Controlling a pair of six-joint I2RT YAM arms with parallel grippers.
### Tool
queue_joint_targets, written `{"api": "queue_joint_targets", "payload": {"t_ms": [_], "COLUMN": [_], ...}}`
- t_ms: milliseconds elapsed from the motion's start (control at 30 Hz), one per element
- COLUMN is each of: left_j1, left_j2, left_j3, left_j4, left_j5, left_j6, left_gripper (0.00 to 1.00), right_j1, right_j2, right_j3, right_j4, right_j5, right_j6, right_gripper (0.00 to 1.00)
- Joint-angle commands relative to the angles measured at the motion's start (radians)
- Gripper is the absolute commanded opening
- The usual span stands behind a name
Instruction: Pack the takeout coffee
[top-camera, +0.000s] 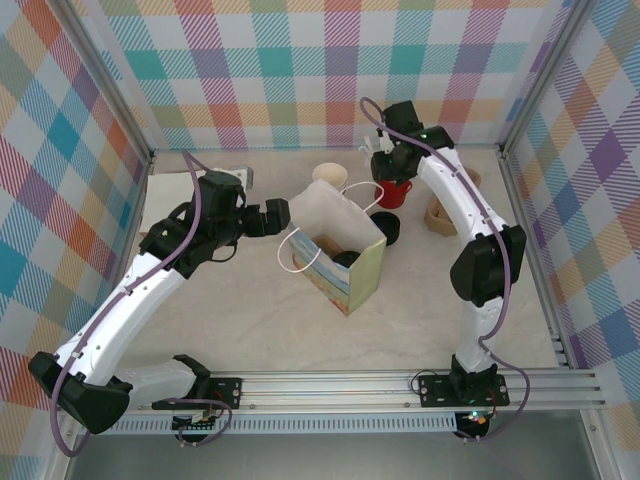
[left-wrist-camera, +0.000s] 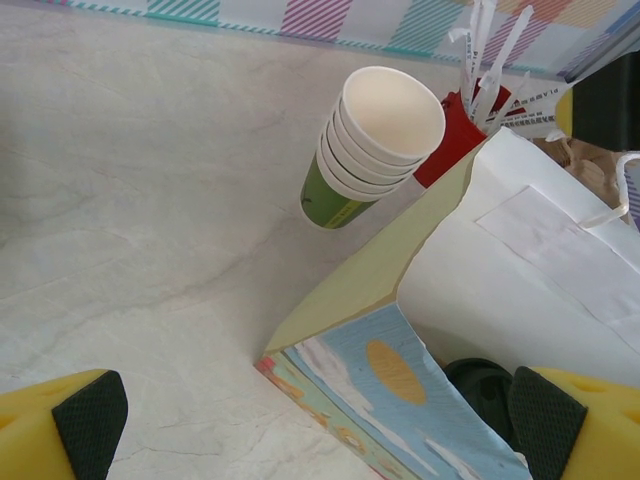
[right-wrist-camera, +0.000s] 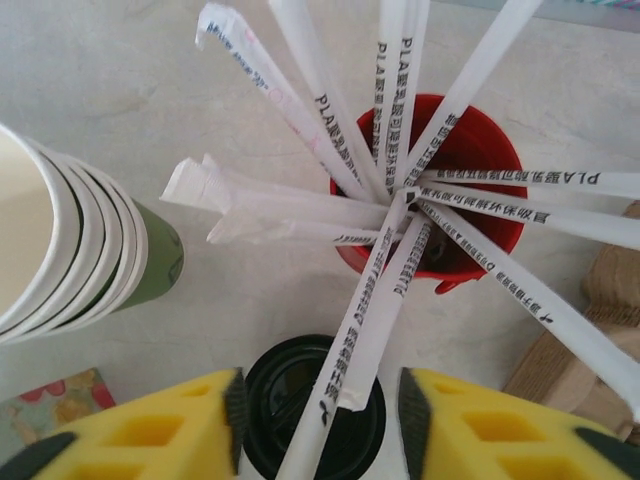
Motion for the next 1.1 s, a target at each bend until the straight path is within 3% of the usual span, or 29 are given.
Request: {"api": "queue_joint_targets", "payload": {"t_ms": [0,200,300,800,1067], "left_j1": [0.007,0.007,0.007,0.007,0.007], "left_j2": [-0.005,0.000,-0.001,-0.030,-0.080], "left_j3": [0.000,0.000,-0.002,-0.019,-0.058], "left_j4": [0.018,0.019,0.019,0.025,0.039], "left_j5": [-0.014,-0.016,-0.023,-0.050,-0.135], "left_j6": [-0.002,-0.002,-0.002,-0.008,-0.047], "left_gripper": [1.00,1.00,1.00,1.00,1.00], "right_j1": [-0.005,-0.006,-0.005,-0.003,-0.003], "right_j2": [0.005,-0.008,-0.035,-0.256,-0.450], "right_j3": [0.046,0.071,0.081,0.173,0.165], "right_j4": [0.022,-0.019,-0.048,-0.239,-0.290], "right_j5": [-0.001,0.009,0.014,0.090,-0.064], "right_j6": [-0.021,-0.043,-0.053,-0.101,-0.069], "right_gripper": [0.37,0.12,0.06,0.04,0.03]}}
